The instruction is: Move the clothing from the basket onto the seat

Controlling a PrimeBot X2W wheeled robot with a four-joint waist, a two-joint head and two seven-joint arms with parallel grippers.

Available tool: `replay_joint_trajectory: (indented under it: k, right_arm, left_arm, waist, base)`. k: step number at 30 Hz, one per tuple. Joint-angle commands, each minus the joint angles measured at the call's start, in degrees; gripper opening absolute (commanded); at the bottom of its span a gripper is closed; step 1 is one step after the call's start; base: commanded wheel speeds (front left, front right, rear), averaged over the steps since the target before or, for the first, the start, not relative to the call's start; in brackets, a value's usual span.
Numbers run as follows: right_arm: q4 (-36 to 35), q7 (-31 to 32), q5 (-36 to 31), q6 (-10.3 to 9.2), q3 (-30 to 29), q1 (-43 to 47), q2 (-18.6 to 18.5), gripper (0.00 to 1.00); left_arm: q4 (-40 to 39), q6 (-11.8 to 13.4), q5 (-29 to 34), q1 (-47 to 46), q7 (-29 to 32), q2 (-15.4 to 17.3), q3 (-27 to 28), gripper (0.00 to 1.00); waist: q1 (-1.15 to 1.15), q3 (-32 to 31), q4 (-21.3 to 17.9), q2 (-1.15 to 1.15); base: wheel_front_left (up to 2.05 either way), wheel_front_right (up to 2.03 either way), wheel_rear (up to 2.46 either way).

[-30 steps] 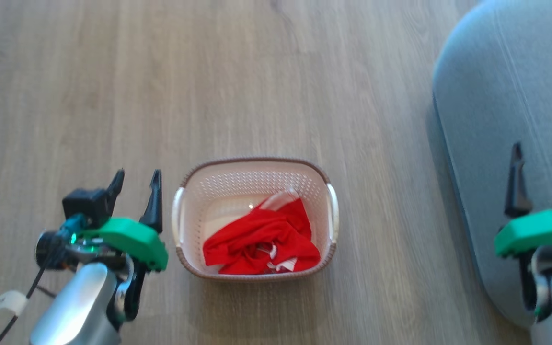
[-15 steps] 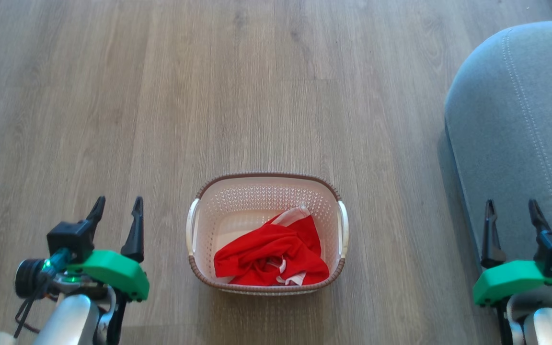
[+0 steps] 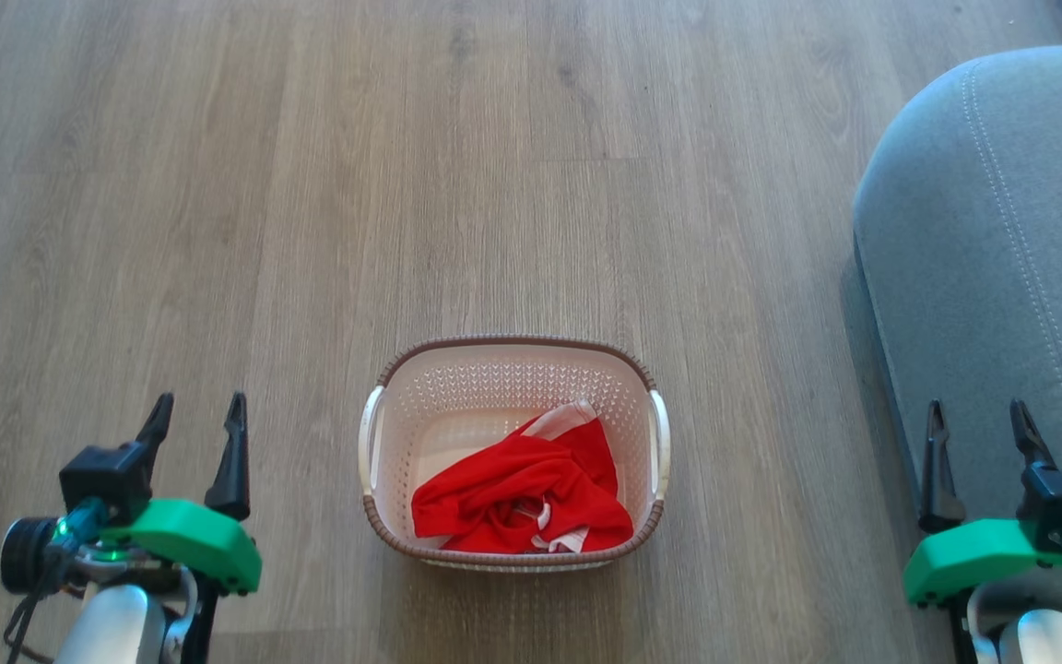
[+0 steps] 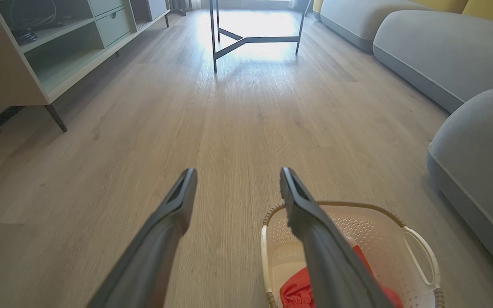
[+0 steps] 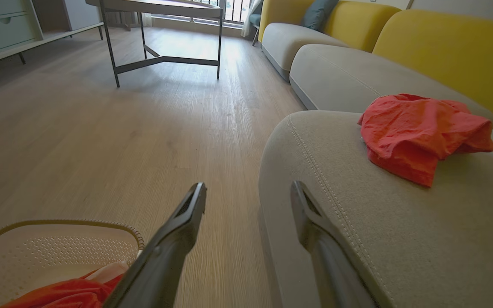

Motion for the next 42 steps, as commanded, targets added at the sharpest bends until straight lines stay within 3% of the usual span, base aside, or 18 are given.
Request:
replay_joint_trajectory:
  k: [1,24,34,42]
  right_arm:
    - [-2.15,-0.75,-0.46,0.40,0.94,-0.16,-0.39,1.00]
    - [-4.52,-0.76,1.14,0.40,-0.08,-0.91,-0.28,1.00]
    - [-6.59,-0.76,0.22,0.40,0.30,-8.36,-0.27,1.00]
    - [-7.65,-0.76,0.54,0.40,0.76,-15.84,-0.58,1.00]
  left_arm:
    - [-1.50,-0.30,0.59,-1.57,-0.54,0.48,2.60,1.00]
    - [-0.39,-4.18,6.31,-3.28,-0.54,-3.01,7.43,1.00]
    - [0.29,-4.65,8.36,-10.67,-0.54,-3.84,3.76,1.00]
    - [4.98,-4.79,10.96,-20.53,-0.27,-4.11,-2.56,1.00]
  waist:
    - [0.00,-0.02,0.00,0.00]
    - [0.00,3.22,-0.35,0.00]
    - [0.00,14.97,-1.59,0.00]
    - [0.00,26.09,-2.97,0.00]
  base:
    - [0.00,0.00,0.00]
    - [0.00,0.00,0.00]
    - [0.00,0.00,0.00]
    - [0.00,0.00,0.00]
